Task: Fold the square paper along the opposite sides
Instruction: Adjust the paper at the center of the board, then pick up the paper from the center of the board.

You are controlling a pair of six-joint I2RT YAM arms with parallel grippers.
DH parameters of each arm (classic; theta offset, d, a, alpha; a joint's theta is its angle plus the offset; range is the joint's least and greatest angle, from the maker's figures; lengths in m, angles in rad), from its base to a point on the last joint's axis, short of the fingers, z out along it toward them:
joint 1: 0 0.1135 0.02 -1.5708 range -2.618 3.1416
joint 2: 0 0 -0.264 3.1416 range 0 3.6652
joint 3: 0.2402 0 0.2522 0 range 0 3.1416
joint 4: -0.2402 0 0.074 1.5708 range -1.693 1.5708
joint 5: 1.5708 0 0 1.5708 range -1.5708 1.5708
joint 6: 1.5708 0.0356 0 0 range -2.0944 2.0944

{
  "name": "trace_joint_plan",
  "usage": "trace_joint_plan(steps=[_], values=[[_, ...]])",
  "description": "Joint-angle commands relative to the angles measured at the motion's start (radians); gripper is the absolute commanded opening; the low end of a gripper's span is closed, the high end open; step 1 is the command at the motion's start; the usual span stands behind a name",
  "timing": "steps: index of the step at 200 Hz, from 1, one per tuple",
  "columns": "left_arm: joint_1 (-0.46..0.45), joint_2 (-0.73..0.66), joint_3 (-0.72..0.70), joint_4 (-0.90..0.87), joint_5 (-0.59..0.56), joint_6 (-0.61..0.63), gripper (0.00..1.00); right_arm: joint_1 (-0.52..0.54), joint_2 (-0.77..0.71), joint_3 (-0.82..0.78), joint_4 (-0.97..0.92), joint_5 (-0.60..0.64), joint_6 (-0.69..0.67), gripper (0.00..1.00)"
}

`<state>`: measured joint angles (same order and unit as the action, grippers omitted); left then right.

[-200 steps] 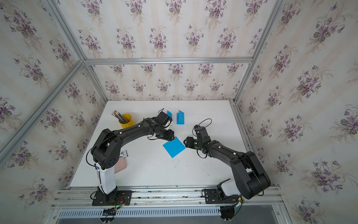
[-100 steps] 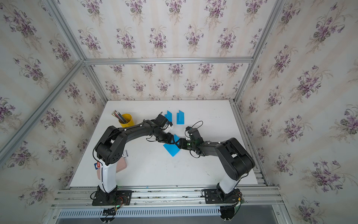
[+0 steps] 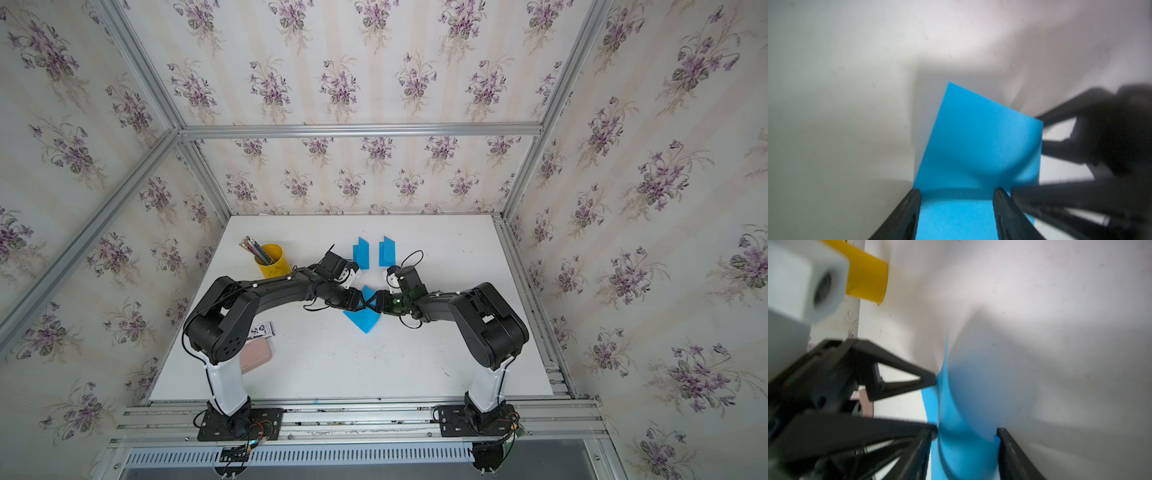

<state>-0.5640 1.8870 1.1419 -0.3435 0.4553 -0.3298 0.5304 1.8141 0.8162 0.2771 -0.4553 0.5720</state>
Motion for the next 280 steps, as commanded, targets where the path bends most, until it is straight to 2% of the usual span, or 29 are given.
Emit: trace_joint_plan(steps=[1,37,67,105,133,165,225,280], values=[[0.003,-0.028,-0.03,-0.142,0.007,-0.019,0.63,-0.007,-0.006,0.043,-0.092,0.138,-0.067,0.58],[0.006,-0.011,-0.05,-0.117,0.043,-0.057,0.63,-0.027,0.05,0.184,-0.161,0.151,-0.127,0.58],[0.014,-0.043,-0.012,-0.151,-0.009,-0.077,0.64,-0.03,0.029,0.242,-0.207,0.169,-0.147,0.58],[0.021,-0.119,0.088,-0.266,-0.155,-0.094,0.68,-0.03,-0.089,0.153,-0.238,0.173,-0.117,0.57],[0.02,-0.102,0.103,-0.28,-0.187,-0.08,0.72,-0.029,-0.186,0.003,-0.185,0.146,-0.058,0.57],[0.021,-0.008,0.094,-0.252,-0.128,-0.065,0.73,0.0,-0.201,-0.095,-0.115,0.12,-0.02,0.57],[0.022,0.041,0.039,-0.153,-0.018,-0.082,0.75,0.088,-0.057,-0.12,0.01,0.058,-0.01,0.57],[0.021,0.037,-0.01,-0.12,0.008,-0.094,0.66,0.085,-0.01,-0.113,0.095,0.01,0.013,0.56]])
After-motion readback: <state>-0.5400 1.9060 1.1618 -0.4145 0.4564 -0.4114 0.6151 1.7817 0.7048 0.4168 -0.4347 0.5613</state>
